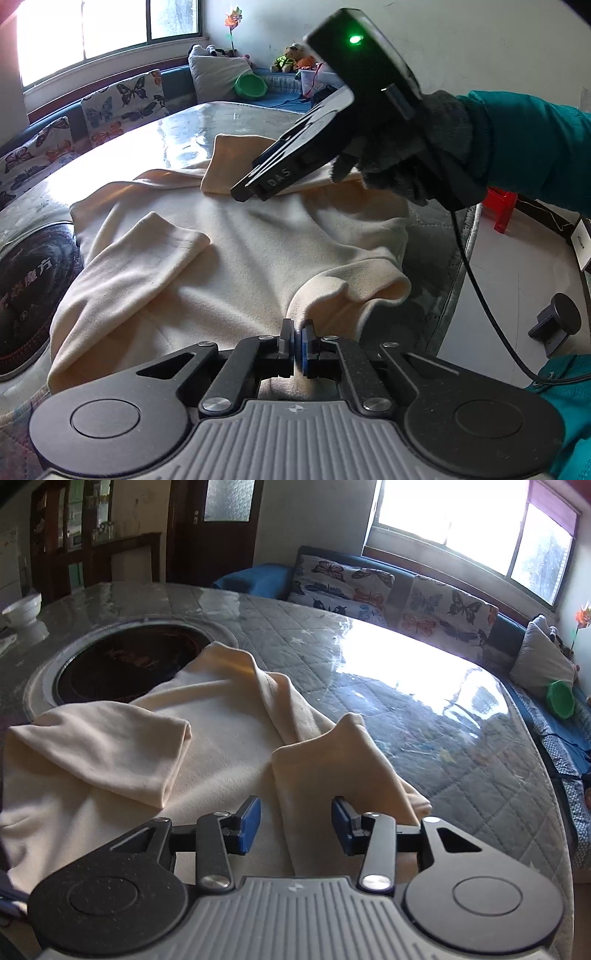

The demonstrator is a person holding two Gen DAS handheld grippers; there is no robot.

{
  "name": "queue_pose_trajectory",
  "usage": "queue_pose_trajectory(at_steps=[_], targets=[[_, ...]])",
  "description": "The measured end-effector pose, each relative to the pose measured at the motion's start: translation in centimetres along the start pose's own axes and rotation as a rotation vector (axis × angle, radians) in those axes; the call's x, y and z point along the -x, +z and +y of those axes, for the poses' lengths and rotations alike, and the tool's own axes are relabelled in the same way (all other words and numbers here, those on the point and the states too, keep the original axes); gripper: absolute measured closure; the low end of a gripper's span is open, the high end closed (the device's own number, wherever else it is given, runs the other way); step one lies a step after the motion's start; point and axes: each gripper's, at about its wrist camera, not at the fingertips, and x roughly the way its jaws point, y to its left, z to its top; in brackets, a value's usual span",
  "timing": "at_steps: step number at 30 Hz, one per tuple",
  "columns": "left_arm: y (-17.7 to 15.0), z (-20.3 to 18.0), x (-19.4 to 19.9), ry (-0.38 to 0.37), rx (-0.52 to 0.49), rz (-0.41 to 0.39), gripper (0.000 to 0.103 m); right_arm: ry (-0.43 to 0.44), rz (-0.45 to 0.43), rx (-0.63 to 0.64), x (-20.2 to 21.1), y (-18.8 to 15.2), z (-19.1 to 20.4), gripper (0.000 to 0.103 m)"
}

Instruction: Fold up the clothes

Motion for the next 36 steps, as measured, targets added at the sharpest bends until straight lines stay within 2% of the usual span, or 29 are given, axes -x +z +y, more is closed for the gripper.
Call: queue_pose_trajectory(at_steps=[4, 7, 9, 11, 12, 13, 16, 18, 24, 29, 32, 36], targets=[[-0.2, 0.0, 0.4, 0.0, 0.012, -0.004, 0.098, -0.006, -0.085, -0.062, 1.5, 1.4, -1.5, 0.055], [-0.3, 0.1, 0.6, -0.003, 0.012, -0.006, 0.096, -0.054, -0.075, -0.067, 0.9, 1.9, -2.8, 0.049], [-0.3, 0.1, 0.8, -0.006, 0.013, -0.006, 0.096, -0.041, -0.06, -0.095, 0.3, 1.6, -3.6, 0.05], [-0.4, 0.2, 1.1, -0.009, 0.02, -0.007, 0.095, -0.019, -0.045, -0.127, -0.2, 1.2, -4.3, 0.062], [-0.4, 0.3, 1.3, -0.009, 0.023, -0.007, 0.094, -0.009, -0.038, -0.143, -0.5, 1.0, -4.7, 0.074], [-0.4, 0.4, 1.6, -0.008, 0.026, -0.008, 0.093, 0.002, -0.03, -0.158, -0.7, 0.8, -5.0, 0.082], [-0.3, 0.8, 2.7, 0.002, 0.03, -0.02, 0.091, 0.013, -0.059, -0.175, 0.0, 0.3, -5.6, 0.09], [0.0, 1.3, 3.2, 0.024, 0.032, -0.036, 0.09, -0.01, -0.093, -0.175, 1.3, -0.1, -5.9, 0.092], [1.5, 3.1, 3.7, 0.084, 0.064, -0.086, 0.084, -0.162, -0.155, -0.216, 6.4, -2.2, -9.0, 0.093], [1.9, 3.6, 4.1, 0.051, 0.061, -0.103, 0.082, -0.258, -0.136, -0.286, 9.0, -5.2, -12.0, 0.094], [1.9, 3.4, 3.7, 0.059, 0.048, -0.087, 0.082, -0.259, -0.101, -0.33, 9.0, -6.4, -12.8, 0.094], [2.4, 3.3, 2.4, 0.071, 0.079, -0.089, 0.08, -0.218, -0.104, -0.342, 8.2, -6.7, -12.5, 0.09]])
